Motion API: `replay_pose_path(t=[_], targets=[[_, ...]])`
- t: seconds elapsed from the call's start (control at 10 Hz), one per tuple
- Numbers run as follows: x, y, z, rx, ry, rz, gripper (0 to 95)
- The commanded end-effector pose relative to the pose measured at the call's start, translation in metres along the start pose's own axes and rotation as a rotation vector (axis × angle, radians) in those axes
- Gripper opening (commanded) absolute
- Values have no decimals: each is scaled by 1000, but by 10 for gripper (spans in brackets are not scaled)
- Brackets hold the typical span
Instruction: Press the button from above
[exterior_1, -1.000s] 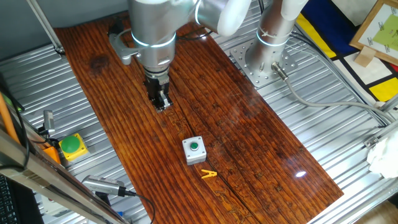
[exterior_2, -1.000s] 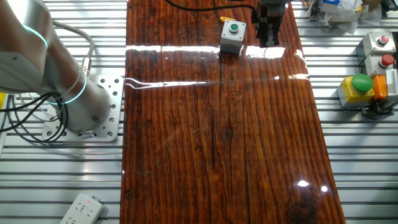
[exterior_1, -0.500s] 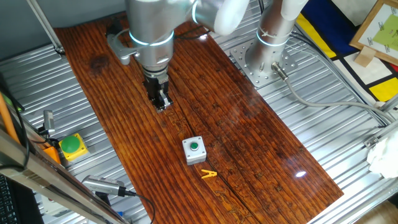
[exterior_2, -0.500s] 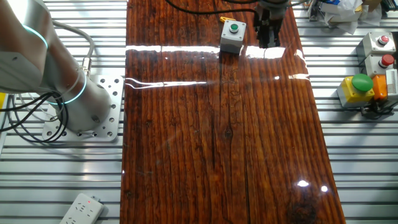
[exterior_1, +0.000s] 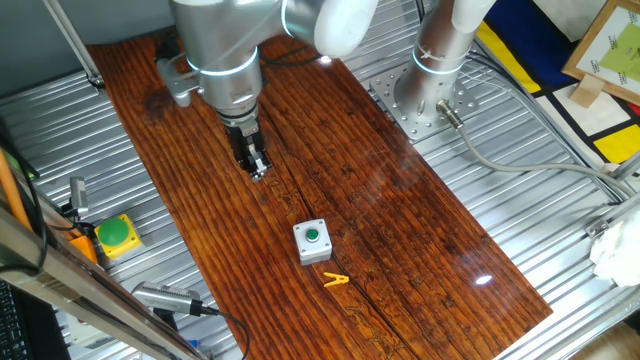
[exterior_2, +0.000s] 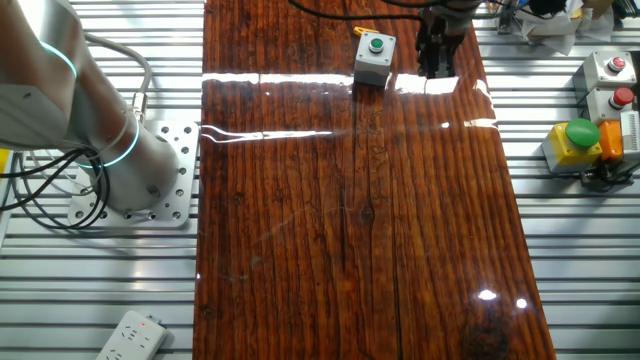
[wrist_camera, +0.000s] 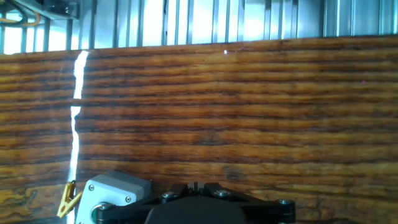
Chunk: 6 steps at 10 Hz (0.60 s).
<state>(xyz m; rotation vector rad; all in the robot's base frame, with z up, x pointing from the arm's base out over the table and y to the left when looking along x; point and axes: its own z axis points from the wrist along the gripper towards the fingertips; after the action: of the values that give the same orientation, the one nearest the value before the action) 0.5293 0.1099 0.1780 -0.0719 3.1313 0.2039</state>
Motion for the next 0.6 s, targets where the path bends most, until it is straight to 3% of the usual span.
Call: replay_pose_path(t=[0.1,0.6], targets=[[0,0,0,17,0,6,0],[0,0,0,121,14,47,0]])
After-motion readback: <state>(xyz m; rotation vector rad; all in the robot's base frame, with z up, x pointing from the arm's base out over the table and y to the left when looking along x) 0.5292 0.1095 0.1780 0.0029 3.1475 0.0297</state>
